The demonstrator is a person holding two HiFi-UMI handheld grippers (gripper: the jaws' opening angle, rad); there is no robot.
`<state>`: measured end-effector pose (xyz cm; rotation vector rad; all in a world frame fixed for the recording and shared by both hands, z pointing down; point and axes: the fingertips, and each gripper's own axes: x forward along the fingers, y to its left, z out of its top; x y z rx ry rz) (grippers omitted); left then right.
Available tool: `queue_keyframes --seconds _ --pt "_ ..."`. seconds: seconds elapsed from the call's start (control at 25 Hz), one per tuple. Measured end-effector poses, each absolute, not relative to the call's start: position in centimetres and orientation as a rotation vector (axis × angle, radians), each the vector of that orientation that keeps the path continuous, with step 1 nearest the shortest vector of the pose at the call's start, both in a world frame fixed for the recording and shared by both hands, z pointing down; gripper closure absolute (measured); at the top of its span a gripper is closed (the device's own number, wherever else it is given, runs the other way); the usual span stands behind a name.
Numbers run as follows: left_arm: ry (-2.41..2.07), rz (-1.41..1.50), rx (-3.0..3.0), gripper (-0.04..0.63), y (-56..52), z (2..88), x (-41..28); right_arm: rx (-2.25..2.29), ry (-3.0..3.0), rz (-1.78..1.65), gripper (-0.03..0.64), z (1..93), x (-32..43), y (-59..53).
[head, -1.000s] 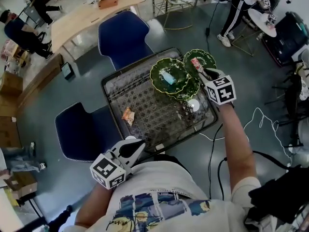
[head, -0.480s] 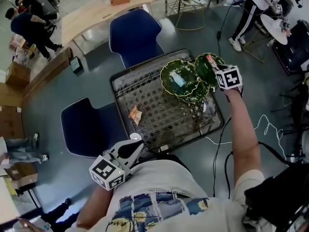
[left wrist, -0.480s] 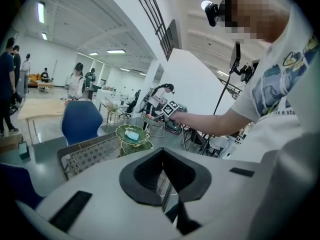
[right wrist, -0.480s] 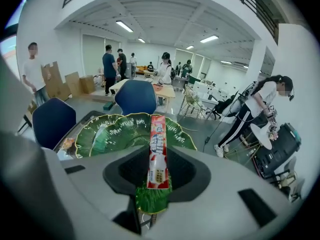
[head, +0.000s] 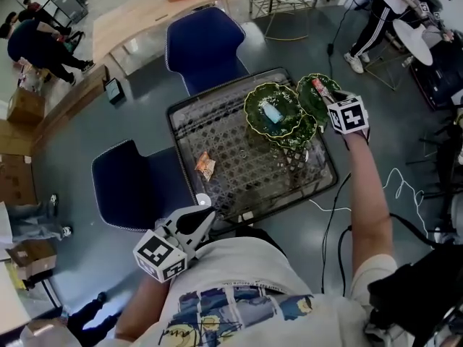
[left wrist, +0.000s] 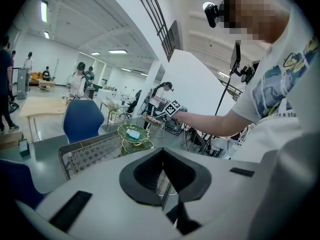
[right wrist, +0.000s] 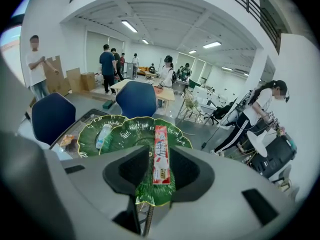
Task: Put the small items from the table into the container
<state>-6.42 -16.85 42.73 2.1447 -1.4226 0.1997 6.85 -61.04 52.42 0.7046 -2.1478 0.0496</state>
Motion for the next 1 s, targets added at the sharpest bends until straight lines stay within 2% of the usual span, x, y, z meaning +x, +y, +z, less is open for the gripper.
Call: queue_keyframes --seconds 0.28,0.52,1.0 --pt "-1.412 0.188 2.176 0.588 -15.3 42.5 -7.3 0.841 -2.203 -0.045 0.503 48.5 7.6 -56.9" --pt "-1.378 0.159 2.215 0.588 -12.2 42.2 -8.1 0.882 -2.278 -0.077 0.503 47.2 7.1 -48.0" --pt "-1.342 0.156 2.236 0.588 -3.1 42.6 -12.2 0.626 -2.318 0.145 0.503 54.5 0.9 -24.3"
